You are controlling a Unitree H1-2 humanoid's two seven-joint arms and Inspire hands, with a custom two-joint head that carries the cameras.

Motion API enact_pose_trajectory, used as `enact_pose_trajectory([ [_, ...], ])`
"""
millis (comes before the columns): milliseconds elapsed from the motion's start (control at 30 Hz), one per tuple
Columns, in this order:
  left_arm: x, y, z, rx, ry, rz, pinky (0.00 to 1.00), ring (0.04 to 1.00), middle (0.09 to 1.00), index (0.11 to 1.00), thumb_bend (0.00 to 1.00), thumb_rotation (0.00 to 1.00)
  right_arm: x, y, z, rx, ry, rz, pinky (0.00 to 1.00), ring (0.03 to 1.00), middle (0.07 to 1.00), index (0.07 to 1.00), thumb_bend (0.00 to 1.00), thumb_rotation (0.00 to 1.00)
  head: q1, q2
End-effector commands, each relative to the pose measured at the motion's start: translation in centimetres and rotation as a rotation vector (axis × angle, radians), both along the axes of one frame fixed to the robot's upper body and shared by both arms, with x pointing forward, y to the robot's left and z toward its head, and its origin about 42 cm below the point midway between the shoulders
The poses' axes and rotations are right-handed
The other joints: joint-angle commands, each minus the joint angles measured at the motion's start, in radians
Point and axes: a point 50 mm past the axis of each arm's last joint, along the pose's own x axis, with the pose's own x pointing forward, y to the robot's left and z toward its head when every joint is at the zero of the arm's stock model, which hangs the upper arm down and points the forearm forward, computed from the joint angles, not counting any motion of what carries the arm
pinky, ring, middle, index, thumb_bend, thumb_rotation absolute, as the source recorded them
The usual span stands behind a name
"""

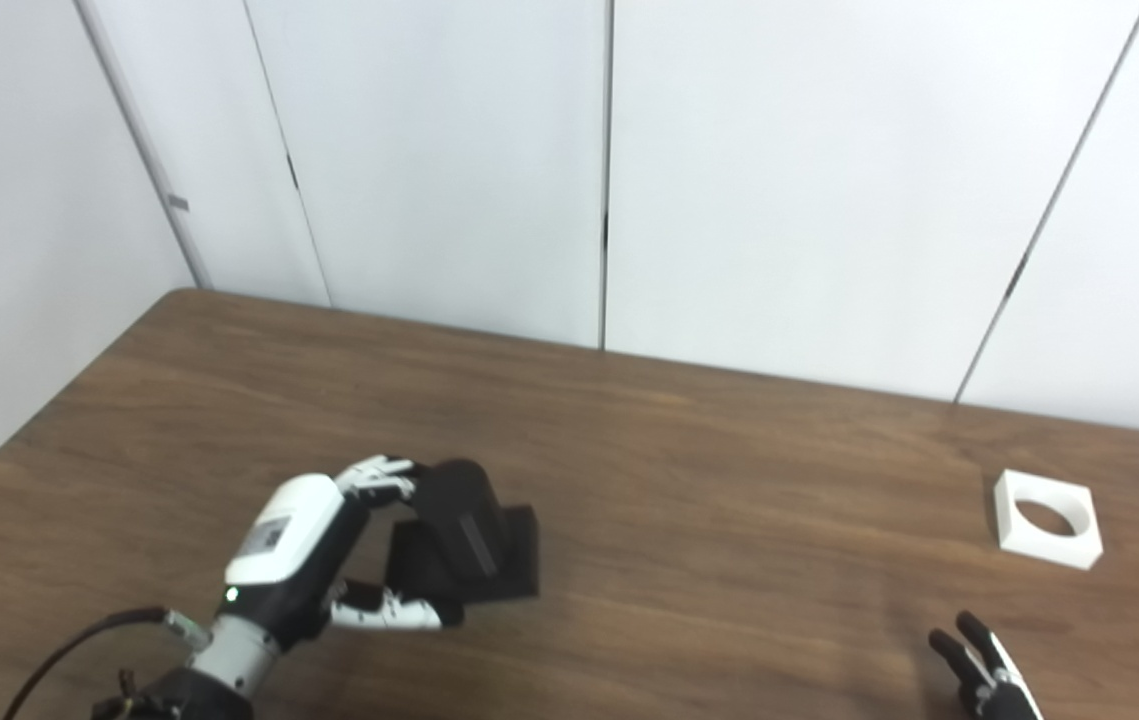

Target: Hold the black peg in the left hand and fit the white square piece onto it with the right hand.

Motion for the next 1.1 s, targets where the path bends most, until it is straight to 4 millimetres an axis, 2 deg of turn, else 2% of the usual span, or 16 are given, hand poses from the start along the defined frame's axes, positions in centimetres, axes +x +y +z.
enact_pose_trajectory([
  [0, -0.7, -1.7, 1.3, -0.012, -0.079, -0.068, 0.76, 0.893, 0.839, 0.488, 0.51, 0.06, -0.1, 0.8, 1.3, 0.000, -0.043, -0.009, 1.00, 0.957, 0.891, 0.931, 0.52, 1.00, -0.004, 0.003],
  [100, -1.8, -3.4, 0.5, -0.026, -0.059, -0.117, 0.76, 0.891, 0.831, 0.486, 0.51, 0.05, -0.1, 1.1, 1.6, -0.013, -0.041, -0.011, 1.00, 0.957, 0.889, 0.934, 0.53, 1.00, -0.031, 0.017],
  [300, -3.5, -6.3, -1.7, 0.022, -0.009, -0.225, 0.92, 0.889, 0.822, 0.487, 0.51, 0.05, -0.2, 1.6, 2.0, -0.033, -0.031, -0.013, 1.00, 0.950, 0.879, 0.926, 0.53, 1.00, -0.078, 0.041],
  [467, -4.4, -7.5, -3.3, 0.049, 0.037, -0.278, 0.92, 0.887, 0.818, 0.486, 0.51, 0.05, -0.3, 2.0, 2.3, -0.044, -0.027, -0.012, 1.00, 0.949, 0.873, 0.911, 0.54, 1.00, -0.121, 0.058],
  [833, -4.5, -7.3, -5.5, 0.063, 0.085, -0.318, 0.88, 0.875, 0.811, 0.486, 0.51, 0.05, 0.0, 2.3, 2.3, -0.054, -0.025, -0.019, 1.00, 0.940, 0.868, 0.893, 0.56, 1.00, -0.191, 0.089],
  [1067, -4.1, -6.4, -6.3, 0.083, 0.125, -0.304, 0.88, 0.880, 0.811, 0.487, 0.51, 0.05, 0.3, 2.6, 2.2, -0.036, -0.034, -0.022, 1.00, 0.945, 0.879, 0.889, 0.55, 1.00, -0.307, 0.090],
])
